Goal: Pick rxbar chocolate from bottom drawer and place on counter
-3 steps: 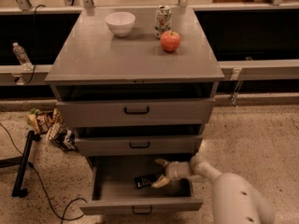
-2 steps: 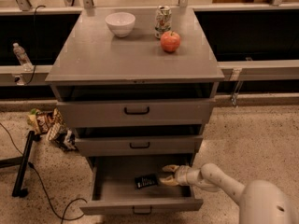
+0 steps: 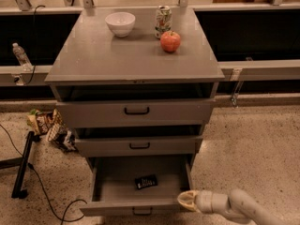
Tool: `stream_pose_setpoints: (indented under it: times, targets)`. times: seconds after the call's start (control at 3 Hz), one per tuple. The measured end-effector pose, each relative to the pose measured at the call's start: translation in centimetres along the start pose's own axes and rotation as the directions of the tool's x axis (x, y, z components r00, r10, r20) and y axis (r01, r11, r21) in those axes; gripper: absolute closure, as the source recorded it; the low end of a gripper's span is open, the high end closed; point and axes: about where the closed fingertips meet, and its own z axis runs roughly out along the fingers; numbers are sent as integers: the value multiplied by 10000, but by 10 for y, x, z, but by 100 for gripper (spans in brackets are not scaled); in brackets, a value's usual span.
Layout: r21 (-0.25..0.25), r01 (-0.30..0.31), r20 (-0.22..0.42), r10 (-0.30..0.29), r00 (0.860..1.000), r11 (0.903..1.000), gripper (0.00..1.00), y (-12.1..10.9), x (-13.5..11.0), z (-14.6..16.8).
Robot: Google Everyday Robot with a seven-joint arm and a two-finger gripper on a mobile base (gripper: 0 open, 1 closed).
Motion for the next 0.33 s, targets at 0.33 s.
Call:
stream_pose_setpoints:
  times: [0.33]
  targets:
    - [329,-204,-30,205,9998,9992,86,-1,8,-12]
